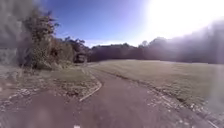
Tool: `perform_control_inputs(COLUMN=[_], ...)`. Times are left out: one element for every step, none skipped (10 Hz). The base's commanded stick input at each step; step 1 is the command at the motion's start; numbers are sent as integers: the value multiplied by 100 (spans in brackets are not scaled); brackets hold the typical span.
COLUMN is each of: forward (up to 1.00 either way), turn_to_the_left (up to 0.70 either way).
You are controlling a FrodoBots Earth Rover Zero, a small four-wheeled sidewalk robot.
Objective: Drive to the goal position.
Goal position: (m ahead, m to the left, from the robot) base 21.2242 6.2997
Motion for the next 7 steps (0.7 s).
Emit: perform_control_inputs(forward=[0,0,0,0,0,0,0], turn_to_the_left=[-60,-30,-5,0,0,0,0])
